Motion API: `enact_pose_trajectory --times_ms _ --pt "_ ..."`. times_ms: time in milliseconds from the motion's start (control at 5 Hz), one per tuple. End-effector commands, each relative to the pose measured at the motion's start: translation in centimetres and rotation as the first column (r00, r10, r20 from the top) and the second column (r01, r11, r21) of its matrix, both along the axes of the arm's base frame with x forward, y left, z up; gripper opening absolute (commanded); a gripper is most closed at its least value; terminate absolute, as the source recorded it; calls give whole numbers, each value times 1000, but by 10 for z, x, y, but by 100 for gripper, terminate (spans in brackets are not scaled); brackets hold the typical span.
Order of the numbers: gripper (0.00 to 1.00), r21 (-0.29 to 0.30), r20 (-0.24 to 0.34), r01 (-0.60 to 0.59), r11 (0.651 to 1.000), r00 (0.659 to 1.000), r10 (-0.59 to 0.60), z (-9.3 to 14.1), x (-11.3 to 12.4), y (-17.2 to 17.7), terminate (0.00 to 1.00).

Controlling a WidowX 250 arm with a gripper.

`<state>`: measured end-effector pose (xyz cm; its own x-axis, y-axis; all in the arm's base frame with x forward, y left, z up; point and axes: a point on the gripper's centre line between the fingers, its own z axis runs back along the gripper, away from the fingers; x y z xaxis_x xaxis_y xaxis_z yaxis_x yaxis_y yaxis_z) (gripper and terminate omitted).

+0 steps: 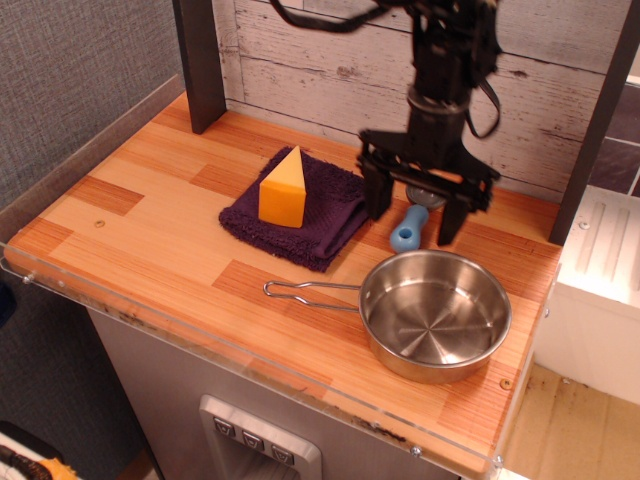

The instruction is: Move the spoon opposite side of cheese

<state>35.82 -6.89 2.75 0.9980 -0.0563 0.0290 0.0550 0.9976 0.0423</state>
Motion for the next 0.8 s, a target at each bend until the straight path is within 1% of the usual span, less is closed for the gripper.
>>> enact_pose_trajectory --times_ms 0,200,400,600 --pt "100 21 19 -5 1000 1000 5 -11 -2 -4 0" --pt "0 40 48 -2 999 999 0 -8 -2 -4 0" --pt "0 25 84 3 1000 996 -5 9 1 -3 0" --pt "0 -7 138 11 1000 990 -10 34 3 2 0"
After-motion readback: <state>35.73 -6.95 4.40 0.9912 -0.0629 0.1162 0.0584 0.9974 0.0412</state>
